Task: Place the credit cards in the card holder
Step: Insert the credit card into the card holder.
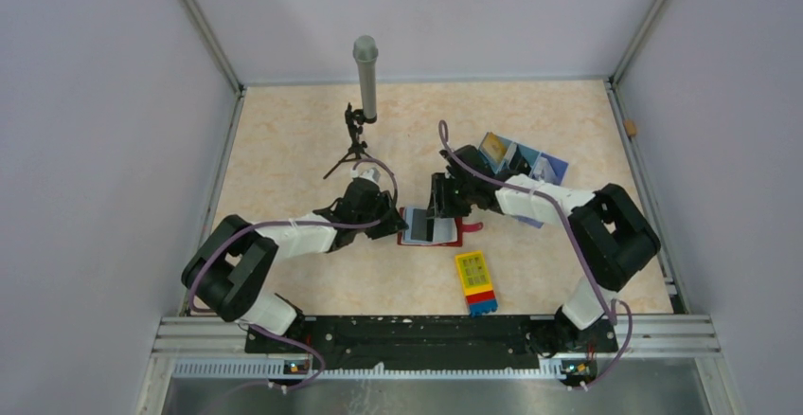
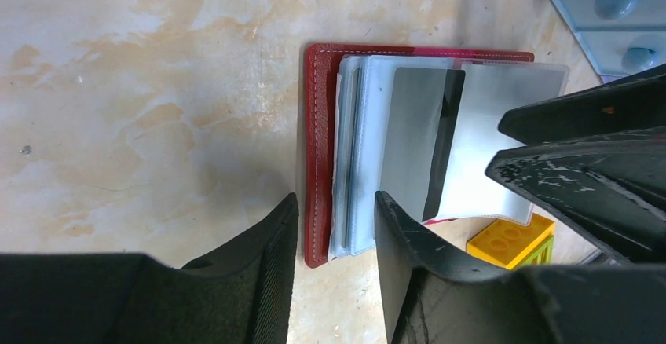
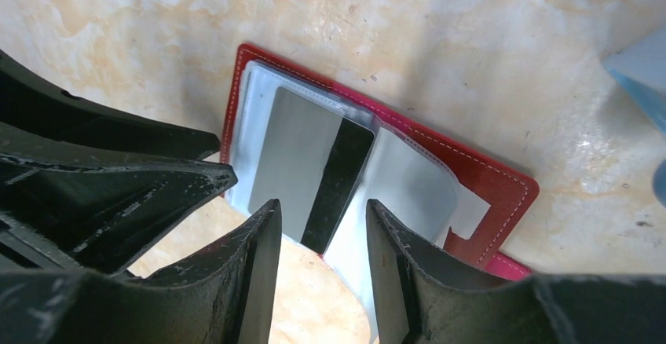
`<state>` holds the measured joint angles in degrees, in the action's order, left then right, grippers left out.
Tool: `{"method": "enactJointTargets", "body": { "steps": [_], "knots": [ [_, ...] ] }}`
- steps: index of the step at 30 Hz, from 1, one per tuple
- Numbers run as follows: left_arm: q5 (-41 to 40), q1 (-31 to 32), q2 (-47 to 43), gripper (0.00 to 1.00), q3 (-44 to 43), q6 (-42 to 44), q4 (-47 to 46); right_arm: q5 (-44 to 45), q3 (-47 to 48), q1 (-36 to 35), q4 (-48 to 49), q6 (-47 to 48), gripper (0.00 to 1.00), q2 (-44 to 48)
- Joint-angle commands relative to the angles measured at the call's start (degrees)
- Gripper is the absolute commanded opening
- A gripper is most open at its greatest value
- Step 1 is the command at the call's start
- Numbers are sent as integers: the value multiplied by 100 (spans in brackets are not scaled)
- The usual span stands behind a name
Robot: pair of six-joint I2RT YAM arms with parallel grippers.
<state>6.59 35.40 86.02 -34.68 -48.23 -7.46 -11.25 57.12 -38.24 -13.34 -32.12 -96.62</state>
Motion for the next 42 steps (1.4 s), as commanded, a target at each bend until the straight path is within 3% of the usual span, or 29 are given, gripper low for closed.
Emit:
{"method": "enactJointTargets", "body": {
  "steps": [1, 15, 32, 42],
  "knots": [
    [-41, 15, -289, 43, 19, 95, -11, 164, -50, -70, 102, -170, 42, 439],
    [148, 12, 199, 40, -220, 206, -245, 73, -339, -65, 479, -651, 35, -78],
    [253, 15, 183, 34, -103, 67, -399, -69, 215, -382, 606, -691, 28, -573],
    [144, 19, -23, 34, 70, -49, -431, 250, 528, -670, 518, -729, 31, -520]
  ]
}}
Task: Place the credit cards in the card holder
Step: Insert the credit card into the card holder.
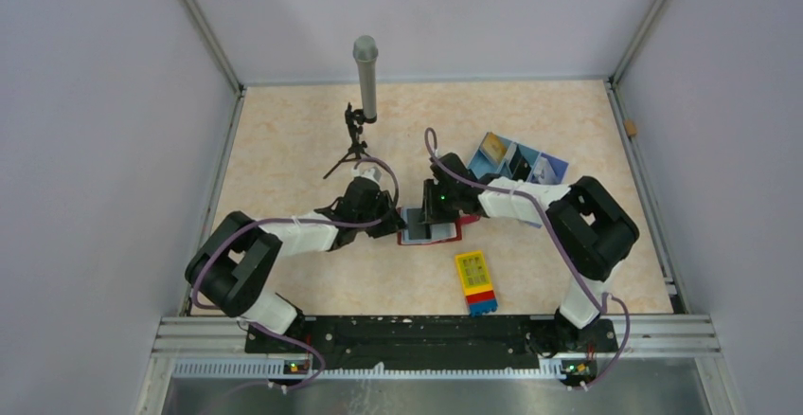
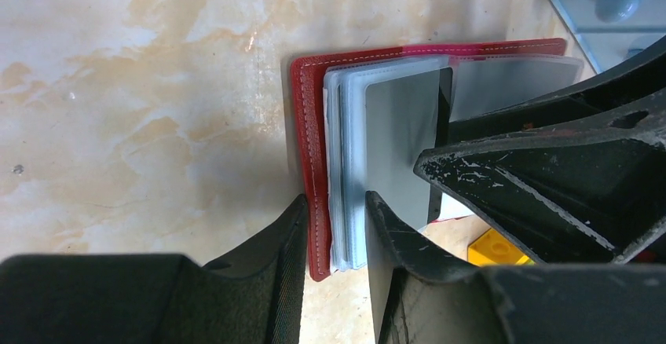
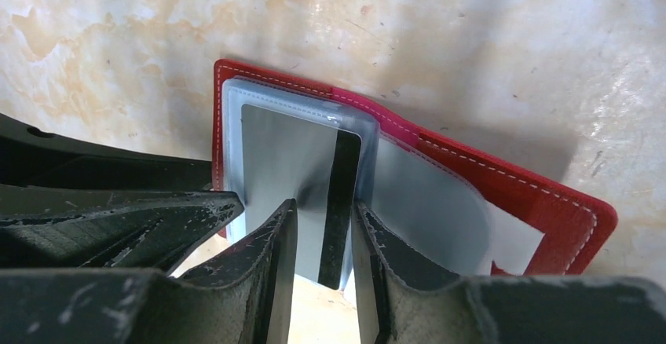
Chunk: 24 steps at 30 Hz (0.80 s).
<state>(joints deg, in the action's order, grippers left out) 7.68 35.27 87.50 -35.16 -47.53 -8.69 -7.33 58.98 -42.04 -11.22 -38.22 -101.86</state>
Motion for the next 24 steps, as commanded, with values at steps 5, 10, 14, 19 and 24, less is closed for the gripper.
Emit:
{"method": "enactJointTargets", "body": {
  "steps": [5, 10, 14, 19, 24],
  "knots": [
    [-52, 37, -261, 34, 216, -228, -346, 140, 364, -415, 429, -291, 31, 119],
    [-71, 38, -386, 34, 352, -354, -494, 388, 285, -488, 605, -485, 28, 178],
    [31, 32, -381, 33, 474, -493, -742, 495, 267, -564, 635, -558, 28, 145],
    [90, 32, -365, 34, 557, -579, -850, 613, 307, -633, 509, -495, 29, 223],
    [-156, 28, -667, 38, 606, -505, -501, 965, 486, -632, 42, -72, 43, 698]
  ]
}}
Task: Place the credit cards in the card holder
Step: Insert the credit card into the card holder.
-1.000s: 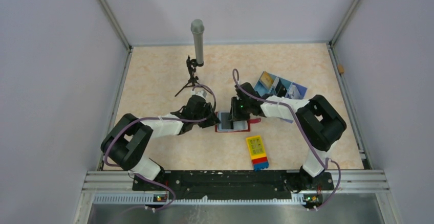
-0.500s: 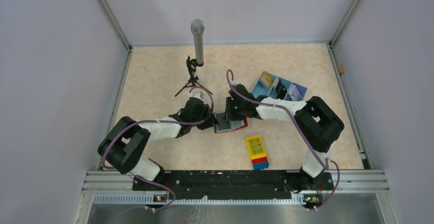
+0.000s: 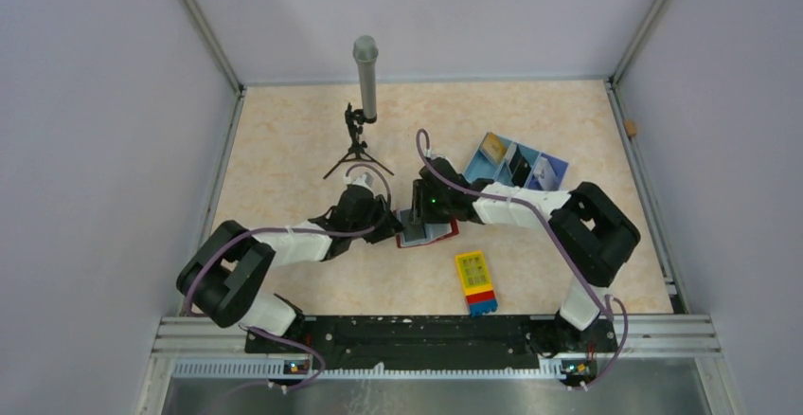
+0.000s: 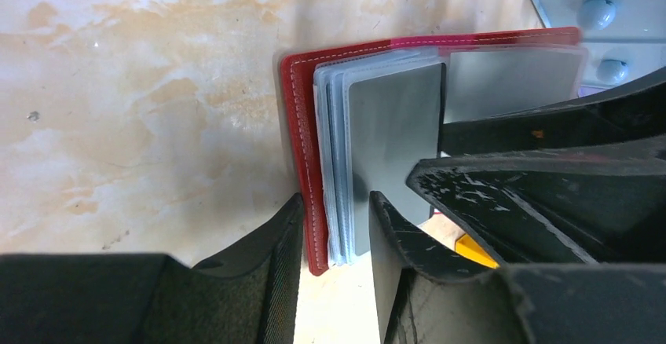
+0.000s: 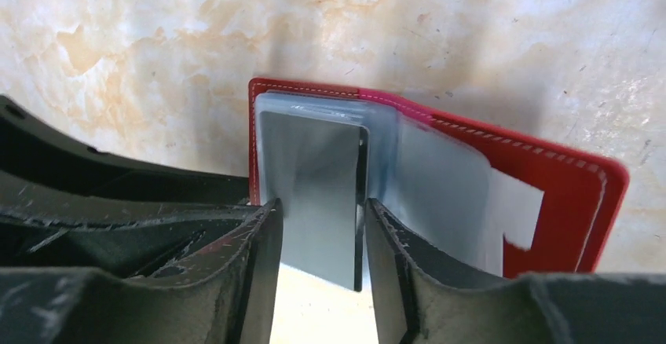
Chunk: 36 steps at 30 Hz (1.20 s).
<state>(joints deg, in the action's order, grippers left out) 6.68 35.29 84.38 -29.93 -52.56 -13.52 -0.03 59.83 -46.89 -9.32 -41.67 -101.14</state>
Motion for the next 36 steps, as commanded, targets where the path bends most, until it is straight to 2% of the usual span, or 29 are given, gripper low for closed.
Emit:
{"method": "enactJointTargets", "body": {
  "steps": [1, 5, 7, 10, 14, 21, 33, 36],
  "knots": [
    [-101, 28, -436, 39, 91, 33, 95, 323, 455, -149, -286, 367, 46, 754],
    [-251, 24, -678, 45, 120, 167, 354, 708, 597, -109, -884, 801, 58, 1274],
    [-250, 27, -762, 47, 126, 184, 446, 661, 532, 9, -1097, 891, 60, 1470],
    [-204, 29, -882, 51, 165, 134, 450, 322, 147, 301, -1068, 912, 61, 1722],
    [-88, 20, -857, 53, 196, 35, 342, -392, -573, 729, -575, 783, 61, 1973],
    [172, 6, -389, 53, 199, -252, 3, -879, -1024, 911, -84, 769, 60, 1793],
    [409, 13, 148, 51, 212, -579, -496, -297, -1077, 918, -244, 974, 52, 1218],
    [395, 11, 188, 50, 199, -596, -531, -308, -1087, 919, -230, 981, 44, 1098]
  ]
}}
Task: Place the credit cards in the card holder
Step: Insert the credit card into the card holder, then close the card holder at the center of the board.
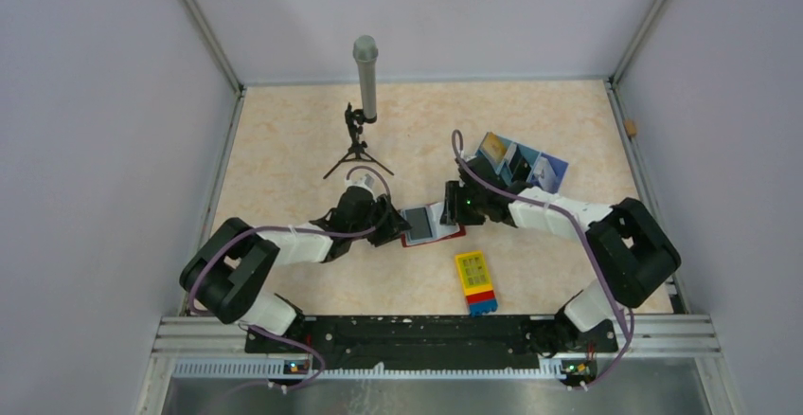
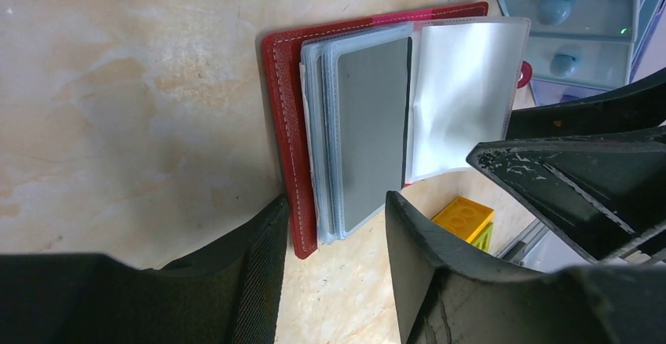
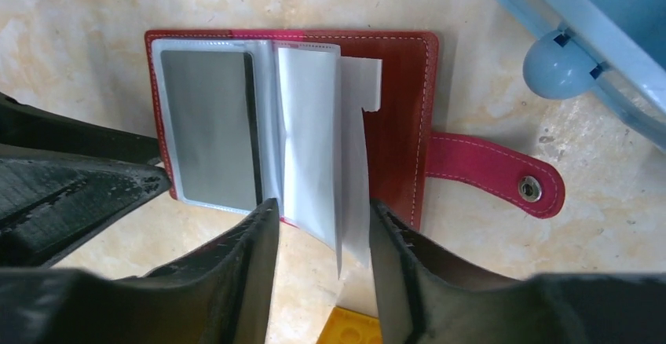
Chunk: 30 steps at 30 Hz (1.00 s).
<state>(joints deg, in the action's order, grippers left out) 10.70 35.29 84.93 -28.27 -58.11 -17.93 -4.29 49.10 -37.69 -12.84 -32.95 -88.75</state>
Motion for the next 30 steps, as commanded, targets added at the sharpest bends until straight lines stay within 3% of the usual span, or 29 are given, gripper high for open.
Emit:
{"method": "enactJointTargets", "body": {
  "steps": [1, 7, 8, 20, 30],
  "knots": [
    [-5, 13, 133, 50, 37, -47, -110, 102, -26, -3, 142, 106, 39, -164],
    [-58, 7, 15, 49, 219, -96, -482, -205, -129, -2, 318, 75, 2, -283],
    [-107, 5, -56, 48, 289, -114, -551, -303, -155, -9, 370, 46, 0, -322],
    [-387, 6, -1179, 47, 910, -77, -675, -1050, -180, -512, 1104, -385, 0, -900],
    [-921, 6, -3787, 47, 1300, 36, 823, -1324, 411, -988, 1243, -571, 0, -1428]
  ]
}}
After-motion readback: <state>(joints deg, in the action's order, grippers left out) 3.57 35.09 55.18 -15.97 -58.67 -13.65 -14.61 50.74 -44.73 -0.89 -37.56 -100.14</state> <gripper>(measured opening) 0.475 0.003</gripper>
